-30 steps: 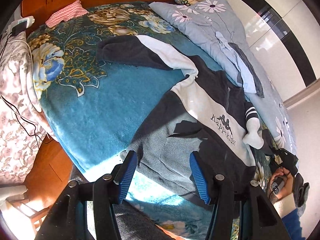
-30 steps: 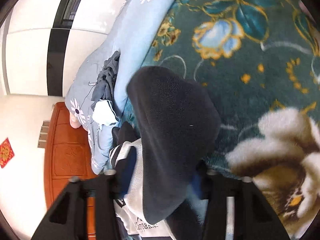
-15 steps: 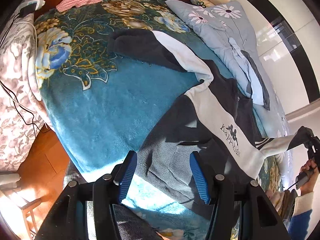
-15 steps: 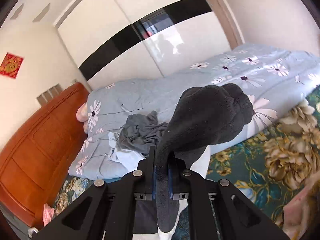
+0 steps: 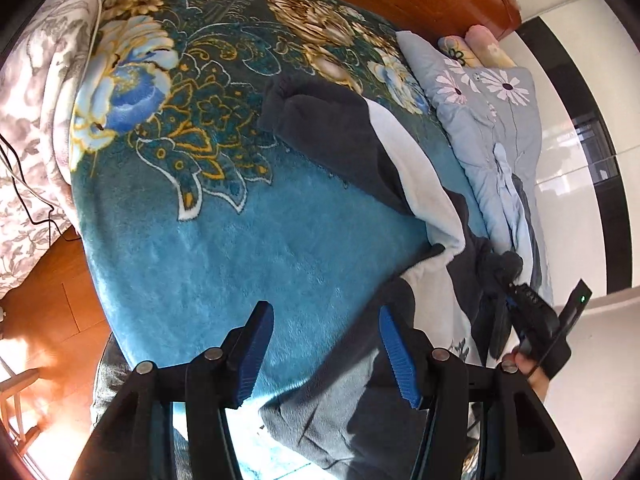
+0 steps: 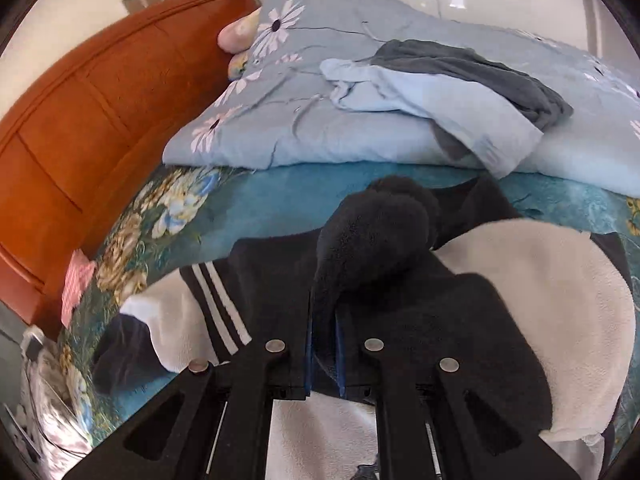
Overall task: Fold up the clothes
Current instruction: 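Lower the sleeve onto the jacket front and release with the right tool, then grasp the other dark sleeve cuff with the left tool and fold it across the front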
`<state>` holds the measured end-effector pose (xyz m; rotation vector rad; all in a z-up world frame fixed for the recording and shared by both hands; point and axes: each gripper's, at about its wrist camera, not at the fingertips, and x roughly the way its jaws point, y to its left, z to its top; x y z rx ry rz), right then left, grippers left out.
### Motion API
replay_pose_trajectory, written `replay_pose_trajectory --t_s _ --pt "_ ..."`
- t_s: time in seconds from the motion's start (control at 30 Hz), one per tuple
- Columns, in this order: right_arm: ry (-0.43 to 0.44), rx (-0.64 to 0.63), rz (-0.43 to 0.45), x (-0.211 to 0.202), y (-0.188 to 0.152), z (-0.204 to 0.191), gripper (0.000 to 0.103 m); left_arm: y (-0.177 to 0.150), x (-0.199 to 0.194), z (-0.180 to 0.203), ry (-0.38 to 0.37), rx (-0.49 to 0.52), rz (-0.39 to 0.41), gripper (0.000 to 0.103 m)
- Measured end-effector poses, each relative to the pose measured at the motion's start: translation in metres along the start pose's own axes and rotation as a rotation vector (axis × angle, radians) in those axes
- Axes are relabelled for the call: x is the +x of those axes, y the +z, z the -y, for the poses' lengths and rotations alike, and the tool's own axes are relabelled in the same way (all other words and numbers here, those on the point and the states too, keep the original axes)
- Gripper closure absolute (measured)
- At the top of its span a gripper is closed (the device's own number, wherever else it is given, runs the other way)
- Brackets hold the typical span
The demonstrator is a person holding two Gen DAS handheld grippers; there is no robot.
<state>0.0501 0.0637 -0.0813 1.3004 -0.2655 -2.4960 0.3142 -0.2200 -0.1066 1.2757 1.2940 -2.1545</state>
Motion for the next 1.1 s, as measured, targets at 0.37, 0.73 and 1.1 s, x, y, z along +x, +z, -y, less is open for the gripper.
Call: replay_pose_trajectory --t_s 0.37,0.73,1.1 --pt "0.032 -0.170 -0.192 0.022 -0.056 -0.003 0.091 0.060 0.038 -0.024 -0.016 -0.141 0.037 0.043" --pt "-0.025 -0.069 -0.119 0.032 -0.008 -0.024 0.043 0.109 0.074 -0.031 -0.024 -0.214 0.051 0.042" --pt "-0.015 -0.011 -0.202 0.057 -0.006 -0.032 0.097 0.130 0.097 -0.036 -0.117 -0.321 0.057 0.042"
